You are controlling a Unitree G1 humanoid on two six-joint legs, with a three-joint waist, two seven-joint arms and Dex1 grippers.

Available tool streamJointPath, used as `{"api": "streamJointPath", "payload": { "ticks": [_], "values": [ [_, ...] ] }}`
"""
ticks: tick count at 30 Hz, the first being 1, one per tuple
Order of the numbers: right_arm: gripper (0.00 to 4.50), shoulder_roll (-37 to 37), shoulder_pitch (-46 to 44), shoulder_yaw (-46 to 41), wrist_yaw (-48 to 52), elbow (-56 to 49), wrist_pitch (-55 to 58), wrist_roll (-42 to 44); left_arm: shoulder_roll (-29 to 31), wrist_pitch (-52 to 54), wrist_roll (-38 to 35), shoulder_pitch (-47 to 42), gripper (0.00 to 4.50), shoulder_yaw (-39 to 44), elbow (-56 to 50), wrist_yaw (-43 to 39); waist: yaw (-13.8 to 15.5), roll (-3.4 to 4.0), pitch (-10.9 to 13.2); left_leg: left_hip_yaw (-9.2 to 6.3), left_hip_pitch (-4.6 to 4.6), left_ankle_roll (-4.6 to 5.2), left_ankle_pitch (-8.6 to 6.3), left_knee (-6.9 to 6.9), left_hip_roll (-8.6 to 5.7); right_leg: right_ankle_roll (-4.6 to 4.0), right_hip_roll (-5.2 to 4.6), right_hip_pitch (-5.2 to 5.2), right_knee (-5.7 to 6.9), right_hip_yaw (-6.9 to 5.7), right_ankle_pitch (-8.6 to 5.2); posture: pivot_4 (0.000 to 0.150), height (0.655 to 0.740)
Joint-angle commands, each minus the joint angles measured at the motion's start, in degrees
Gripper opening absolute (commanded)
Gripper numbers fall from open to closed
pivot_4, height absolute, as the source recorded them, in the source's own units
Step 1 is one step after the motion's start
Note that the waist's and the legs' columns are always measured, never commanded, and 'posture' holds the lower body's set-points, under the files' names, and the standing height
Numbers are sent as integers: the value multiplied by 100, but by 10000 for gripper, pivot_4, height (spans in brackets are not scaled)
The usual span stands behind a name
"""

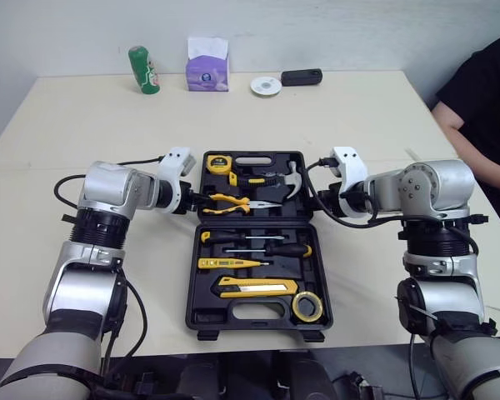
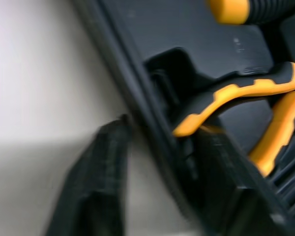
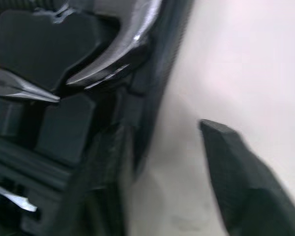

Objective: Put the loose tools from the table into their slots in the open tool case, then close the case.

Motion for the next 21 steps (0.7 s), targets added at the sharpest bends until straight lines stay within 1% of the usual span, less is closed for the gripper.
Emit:
{"api": "streamJointPath", "payload": {
  "ticks": [1, 4, 6, 8, 10, 13, 16, 20, 21],
  "values": [
    [0, 44, -28, -194, -151, 154, 7, -176, -28, 95, 33, 168, 6539, -31, -54, 32, -2, -1, -5, 0, 5, 0, 0, 0, 0, 0, -2, 4, 2, 2, 0, 1500, 7400],
    [0, 121, -53, -292, -200, 198, 34, -210, -65, 99, 18, 175, 5640, 26, -56, 64, -3, 0, -7, 0, 10, -2, 2, 2, 0, 0, -5, 6, 9, 5, 0, 1500, 7400],
    [0, 266, -62, -521, -379, 181, -125, -296, -111, 45, -1, 180, 5551, 103, -54, 86, -3, 0, -8, -1, 12, -2, 2, 2, 2, 0, -5, 7, 10, 7, 0, 1500, 7400],
    [0, 415, -67, -760, -484, 92, -287, -297, -217, -87, -61, 170, 5549, 312, -55, 144, -3, 1, -9, 0, 13, -4, 4, 2, 1, -1, -6, 6, 12, 9, 1, 1500, 7400],
    [0, 518, 38, -845, -434, -267, -694, -200, -366, -436, -135, 153, 5439, 650, -102, 237, -2, 1, -9, -1, 13, -4, 8, 3, 1, -2, -7, 6, 15, 11, 1, 1500, 7400],
    [0, 324, 473, -498, -84, -1084, -1772, -235, -486, -1203, -123, 220, 5184, 1007, -238, 360, 29, 0, -8, -9, 5, -7, 13, 3, -1, -4, -7, 0, 13, 10, 2, 1500, 7400],
    [0, 112, 921, -326, 75, -1620, -2564, -377, -579, -1919, -113, 293, 4074, 1263, -273, 470, 25, -3, -5, -5, -13, -7, 13, 0, -6, 0, -5, -15, 12, 10, 4, 1500, 7400],
    [0, -392, 1724, 197, 224, -2160, -3913, -954, -652, -2827, -86, 486, 3104, 1478, -240, 532, 25, -6, -3, 0, -26, -3, 10, 0, -9, 2, -1, -21, -3, -4, 5, 1500, 7400],
    [0, -620, 1988, 459, 302, -2222, -4603, -1297, -649, -3156, -32, 588, 2462, 1481, -233, 530, 24, -7, -3, 1, -27, -2, 10, -2, -9, 2, 0, -21, -8, -7, 6, 1500, 7400]
  ]
}}
